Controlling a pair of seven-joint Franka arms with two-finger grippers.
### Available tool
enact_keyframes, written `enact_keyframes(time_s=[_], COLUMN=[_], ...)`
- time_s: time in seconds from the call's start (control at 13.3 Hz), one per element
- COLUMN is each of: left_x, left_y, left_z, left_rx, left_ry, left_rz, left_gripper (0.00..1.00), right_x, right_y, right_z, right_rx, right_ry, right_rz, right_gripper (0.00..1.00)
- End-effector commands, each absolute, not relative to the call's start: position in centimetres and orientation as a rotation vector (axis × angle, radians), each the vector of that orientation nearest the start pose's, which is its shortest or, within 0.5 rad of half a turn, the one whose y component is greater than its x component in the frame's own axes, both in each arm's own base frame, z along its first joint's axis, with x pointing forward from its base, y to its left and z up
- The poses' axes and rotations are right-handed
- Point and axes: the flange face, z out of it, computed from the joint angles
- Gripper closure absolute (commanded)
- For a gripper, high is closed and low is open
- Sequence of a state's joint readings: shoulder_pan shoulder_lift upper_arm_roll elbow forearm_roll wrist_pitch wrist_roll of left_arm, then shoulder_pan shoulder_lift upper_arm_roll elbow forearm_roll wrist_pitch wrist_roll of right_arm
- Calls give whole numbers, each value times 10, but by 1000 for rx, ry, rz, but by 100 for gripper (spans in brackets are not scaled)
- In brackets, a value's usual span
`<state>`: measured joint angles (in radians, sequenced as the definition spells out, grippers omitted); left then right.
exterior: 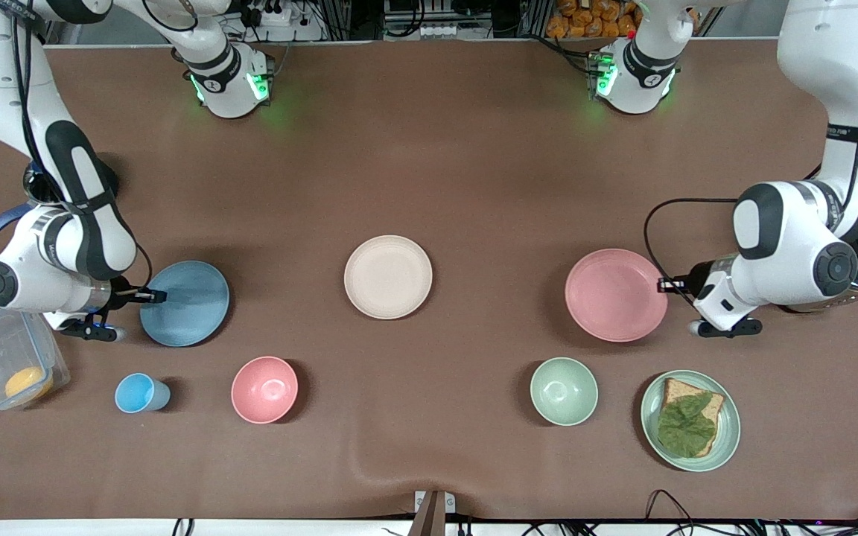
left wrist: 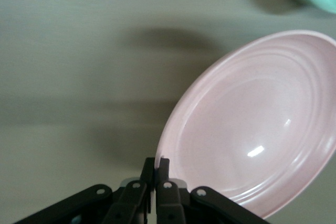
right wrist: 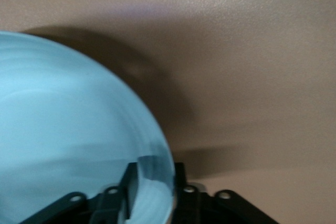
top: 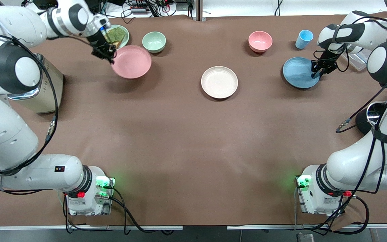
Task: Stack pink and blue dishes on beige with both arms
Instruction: 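Slide the pink plate onto the beige plate with the left gripper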
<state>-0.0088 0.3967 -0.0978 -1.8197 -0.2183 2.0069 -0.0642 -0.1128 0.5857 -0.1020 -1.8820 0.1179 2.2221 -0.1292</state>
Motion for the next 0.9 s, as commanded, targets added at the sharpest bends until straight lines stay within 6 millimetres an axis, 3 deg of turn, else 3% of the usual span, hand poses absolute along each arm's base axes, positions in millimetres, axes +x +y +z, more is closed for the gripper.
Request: enact_keyframes(time_s=[0.0,0.15,0.45,0.6,0.83], left_x=[612,602,577,561,545], left_y=[-129,-177,-272,-321,-365], left_z=[326,333,327,313,292], left_rx=[-3364,-3357,-3333,-3308,-3307], left_ry=[-259,-331,-472,-586,-681], left_rz=[449,485,502,478,440], left_gripper=[100,100,100,100,100], right_x=[596,596,600,603,612], right_y=[-127,-127,-124,-119,-111], right_z=[178,179,191,211,250], right_rx=[-3017,-3018,-3018,-3006,-2981], right_ry=[203,188,126,108,74], right_rz=[338,335,317,339,391], right_gripper=[100,100,100,100,100])
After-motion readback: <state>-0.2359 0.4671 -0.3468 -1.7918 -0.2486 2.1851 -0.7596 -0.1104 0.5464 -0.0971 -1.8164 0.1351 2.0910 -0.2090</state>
